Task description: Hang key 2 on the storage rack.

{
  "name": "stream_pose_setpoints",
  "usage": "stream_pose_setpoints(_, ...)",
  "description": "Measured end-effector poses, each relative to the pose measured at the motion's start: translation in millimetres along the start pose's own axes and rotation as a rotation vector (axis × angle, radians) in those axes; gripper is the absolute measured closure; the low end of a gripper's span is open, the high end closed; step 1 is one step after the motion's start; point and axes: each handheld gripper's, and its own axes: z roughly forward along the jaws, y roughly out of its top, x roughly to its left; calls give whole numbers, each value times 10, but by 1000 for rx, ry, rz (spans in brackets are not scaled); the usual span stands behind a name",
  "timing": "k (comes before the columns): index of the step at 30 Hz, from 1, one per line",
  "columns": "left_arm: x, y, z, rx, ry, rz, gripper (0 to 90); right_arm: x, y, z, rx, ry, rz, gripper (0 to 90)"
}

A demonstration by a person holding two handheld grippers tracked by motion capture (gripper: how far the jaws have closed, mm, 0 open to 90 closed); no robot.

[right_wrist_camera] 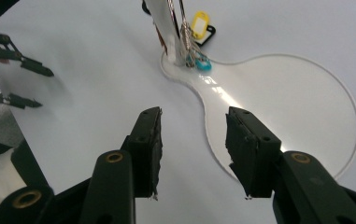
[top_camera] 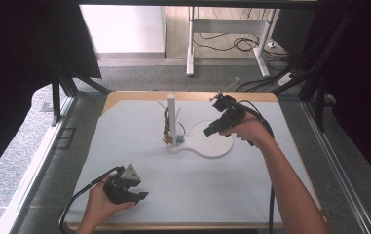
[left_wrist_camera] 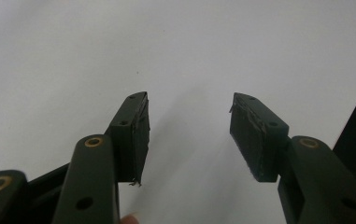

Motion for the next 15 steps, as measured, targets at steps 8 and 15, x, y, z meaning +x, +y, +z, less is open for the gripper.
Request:
stream_pose_setpoints(8, 11, 3, 21, 11, 8, -4, 476, -17, -732, -8, -96, 10, 10, 542)
stream_pose_setpoints(15, 17, 11, 60, 13, 11, -11, 469, -31, -1245, 142, -116, 11, 30, 517)
